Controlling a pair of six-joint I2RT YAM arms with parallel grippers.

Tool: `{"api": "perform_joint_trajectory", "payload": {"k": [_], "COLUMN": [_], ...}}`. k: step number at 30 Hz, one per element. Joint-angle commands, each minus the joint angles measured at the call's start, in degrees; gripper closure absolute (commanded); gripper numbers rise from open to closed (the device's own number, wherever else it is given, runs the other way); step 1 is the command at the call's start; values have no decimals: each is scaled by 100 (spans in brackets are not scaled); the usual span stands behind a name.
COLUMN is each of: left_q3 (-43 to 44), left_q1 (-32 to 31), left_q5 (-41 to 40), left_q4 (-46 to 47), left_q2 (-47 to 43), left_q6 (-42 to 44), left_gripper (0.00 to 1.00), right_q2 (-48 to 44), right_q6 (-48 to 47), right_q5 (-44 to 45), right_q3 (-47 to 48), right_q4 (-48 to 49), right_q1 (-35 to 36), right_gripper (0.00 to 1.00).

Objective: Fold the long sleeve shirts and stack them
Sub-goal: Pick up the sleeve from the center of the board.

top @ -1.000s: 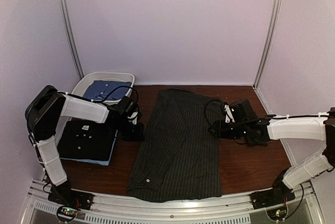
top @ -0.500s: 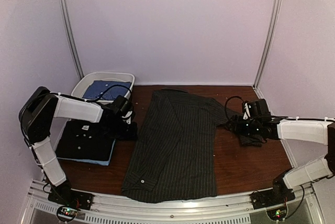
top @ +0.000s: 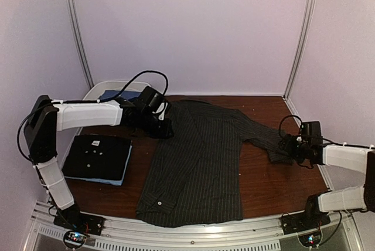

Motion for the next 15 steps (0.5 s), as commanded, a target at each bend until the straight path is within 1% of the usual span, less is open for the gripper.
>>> {"api": "perform_joint_trajectory", "payload": {"k": [1,4,7,12,15], "left_q3": [439,640,833,1091,1283], "left_q1": [-137,-171,-177,-172,-155], "left_q5": [38,153,139,9,-65], "left_q4": [10,80,93,77,-13], "left_q2": [575,921,1241,1688,1969], "left_q6": [177,163,134,57,13], "left_gripper": [77,77,77,77,78], "right_q2": [291,570,770,955,1018], "right_q6": [96,137,138,60,-43], "right_q5": [-369,-527,-585,-554,-490], "right_q3": [-239,-304,-319,-228,-114], "right_q4": [582,832,991,1073,998], "right_q1": [-387,-441,-457,-459,-459], "right_gripper": [23,25,29,43,50]}}
